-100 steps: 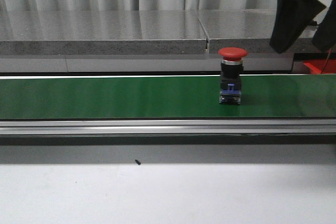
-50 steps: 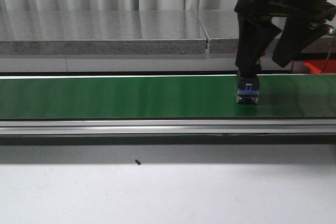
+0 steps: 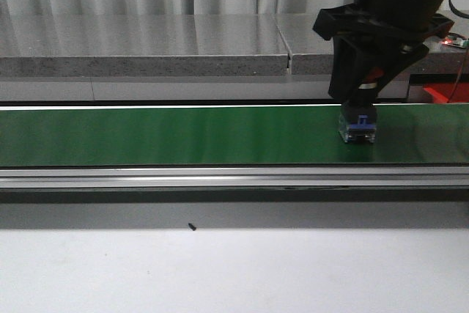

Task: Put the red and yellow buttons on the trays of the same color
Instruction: 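Close the right gripper on the red button and lift it, then lower the red button into the red tray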

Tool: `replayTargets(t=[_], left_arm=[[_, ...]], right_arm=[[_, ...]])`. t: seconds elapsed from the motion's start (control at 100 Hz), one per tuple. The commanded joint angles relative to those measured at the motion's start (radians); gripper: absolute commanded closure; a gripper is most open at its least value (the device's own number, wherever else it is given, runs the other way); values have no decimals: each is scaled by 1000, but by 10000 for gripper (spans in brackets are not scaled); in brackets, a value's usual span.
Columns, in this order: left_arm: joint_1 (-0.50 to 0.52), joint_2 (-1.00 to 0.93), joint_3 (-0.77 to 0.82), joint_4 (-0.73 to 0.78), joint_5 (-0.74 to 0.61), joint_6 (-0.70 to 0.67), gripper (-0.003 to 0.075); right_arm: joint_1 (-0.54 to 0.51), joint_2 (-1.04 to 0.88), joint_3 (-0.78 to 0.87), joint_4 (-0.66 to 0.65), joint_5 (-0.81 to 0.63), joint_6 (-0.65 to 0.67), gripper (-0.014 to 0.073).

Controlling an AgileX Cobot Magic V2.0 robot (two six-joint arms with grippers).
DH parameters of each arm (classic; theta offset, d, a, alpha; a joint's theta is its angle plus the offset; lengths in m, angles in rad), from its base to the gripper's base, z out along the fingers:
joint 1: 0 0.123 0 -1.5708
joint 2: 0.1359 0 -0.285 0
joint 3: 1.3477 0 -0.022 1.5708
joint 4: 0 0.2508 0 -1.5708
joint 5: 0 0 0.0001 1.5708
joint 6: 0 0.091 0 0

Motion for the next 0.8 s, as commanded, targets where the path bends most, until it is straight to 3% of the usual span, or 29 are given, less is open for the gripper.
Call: replayTargets(t=[0.0,0.3,0.79], left_arm=[[-9,3,-28,-4,-77,-7,739],[-9,3,-28,-4,-77,-7,738],[-9,3,-28,-4,-77,-7,738]], right_arm=[[1,-53,-35,15,-41,0,359],[-101,-123,-71,-96,-9,227,359],[-478,-174,-202,-127,50,229,359]])
